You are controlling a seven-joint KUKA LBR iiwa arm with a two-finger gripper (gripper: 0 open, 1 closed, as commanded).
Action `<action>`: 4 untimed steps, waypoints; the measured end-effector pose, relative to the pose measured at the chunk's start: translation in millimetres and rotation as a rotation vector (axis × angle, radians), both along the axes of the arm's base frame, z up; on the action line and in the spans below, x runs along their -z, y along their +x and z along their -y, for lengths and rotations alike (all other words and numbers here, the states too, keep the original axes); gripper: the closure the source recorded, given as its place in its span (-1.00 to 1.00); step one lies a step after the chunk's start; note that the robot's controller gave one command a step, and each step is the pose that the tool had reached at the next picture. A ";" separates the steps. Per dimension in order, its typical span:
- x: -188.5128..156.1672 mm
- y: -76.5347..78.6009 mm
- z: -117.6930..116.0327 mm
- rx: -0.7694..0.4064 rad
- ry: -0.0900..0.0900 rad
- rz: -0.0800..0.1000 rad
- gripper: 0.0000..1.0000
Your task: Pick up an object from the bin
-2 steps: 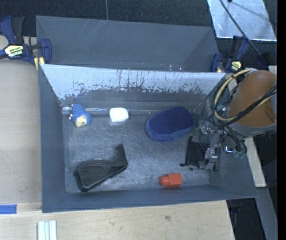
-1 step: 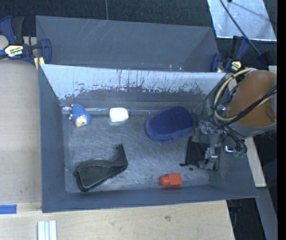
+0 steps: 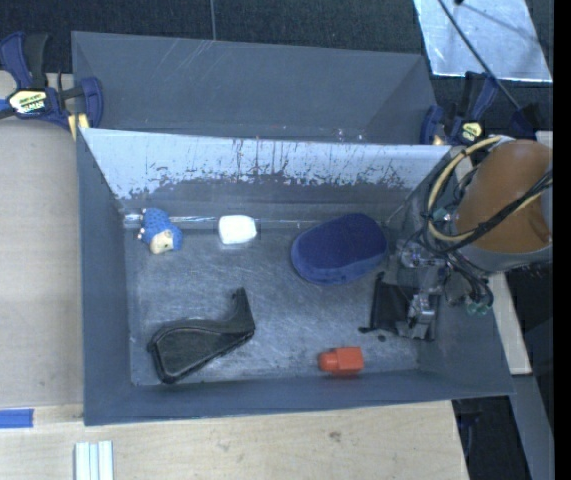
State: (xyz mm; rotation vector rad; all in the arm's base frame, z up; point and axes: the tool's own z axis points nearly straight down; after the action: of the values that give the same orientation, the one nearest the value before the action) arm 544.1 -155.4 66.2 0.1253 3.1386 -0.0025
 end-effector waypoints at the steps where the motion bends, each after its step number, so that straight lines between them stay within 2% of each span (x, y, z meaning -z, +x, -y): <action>1: -0.2 0.7 -0.1 -0.003 0.000 0.001 -1.00; 2: -0.5 1.3 -0.1 -0.002 -0.001 0.003 1.00; 4: -8.0 3.9 0.0 -0.006 -0.001 0.007 1.00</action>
Offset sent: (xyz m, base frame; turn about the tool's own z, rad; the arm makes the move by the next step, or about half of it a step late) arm 0.0000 0.0000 0.0000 0.0000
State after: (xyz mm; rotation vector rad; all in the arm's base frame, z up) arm 548.0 -155.4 74.2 0.1155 3.1318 -0.0030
